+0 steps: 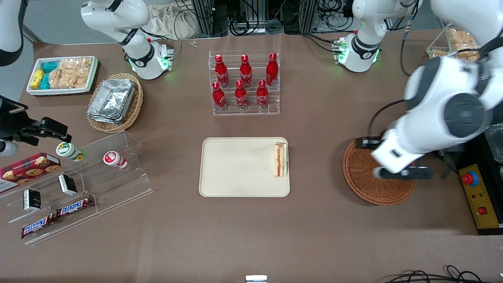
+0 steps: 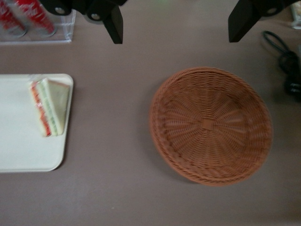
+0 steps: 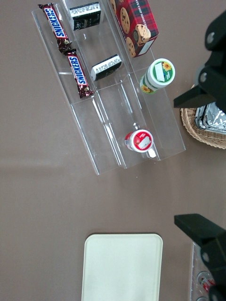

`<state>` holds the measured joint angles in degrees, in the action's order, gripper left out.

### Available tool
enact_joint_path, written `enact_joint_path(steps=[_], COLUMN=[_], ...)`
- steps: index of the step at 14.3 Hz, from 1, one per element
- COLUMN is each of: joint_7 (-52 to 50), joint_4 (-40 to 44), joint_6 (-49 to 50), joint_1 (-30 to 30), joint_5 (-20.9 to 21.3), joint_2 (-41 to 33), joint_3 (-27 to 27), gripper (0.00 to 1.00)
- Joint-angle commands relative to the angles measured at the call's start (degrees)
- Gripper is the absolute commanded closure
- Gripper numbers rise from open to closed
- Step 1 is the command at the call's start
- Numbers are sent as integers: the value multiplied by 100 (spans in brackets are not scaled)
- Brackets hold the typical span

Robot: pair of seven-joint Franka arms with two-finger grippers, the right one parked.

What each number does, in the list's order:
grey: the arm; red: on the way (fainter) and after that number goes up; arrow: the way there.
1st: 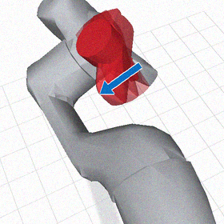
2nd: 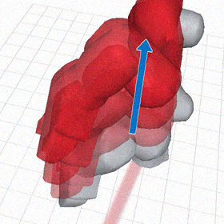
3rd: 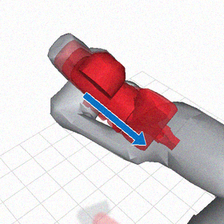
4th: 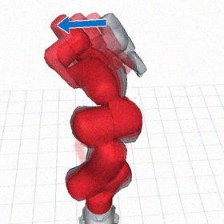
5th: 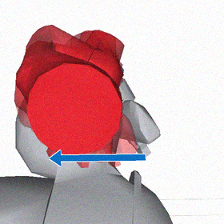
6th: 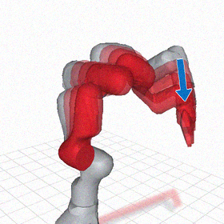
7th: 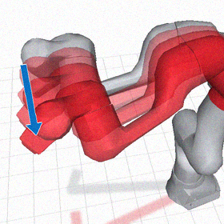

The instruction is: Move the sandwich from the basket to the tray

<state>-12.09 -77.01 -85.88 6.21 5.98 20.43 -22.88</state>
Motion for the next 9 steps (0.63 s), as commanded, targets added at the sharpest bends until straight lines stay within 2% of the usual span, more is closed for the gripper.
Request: enact_joint_path(steps=[1, 4, 9], joint_7=[1214, 2086, 2141], joint_4=[-901, -1508, -1404], joint_6=[-43, -332, -324], joint_1=[-155, -515, -454], joint_5=[-325, -343, -326], joint_2=[-1030, -1576, -1525], joint_3=[879, 1767, 1822], gripper=[0, 0, 0])
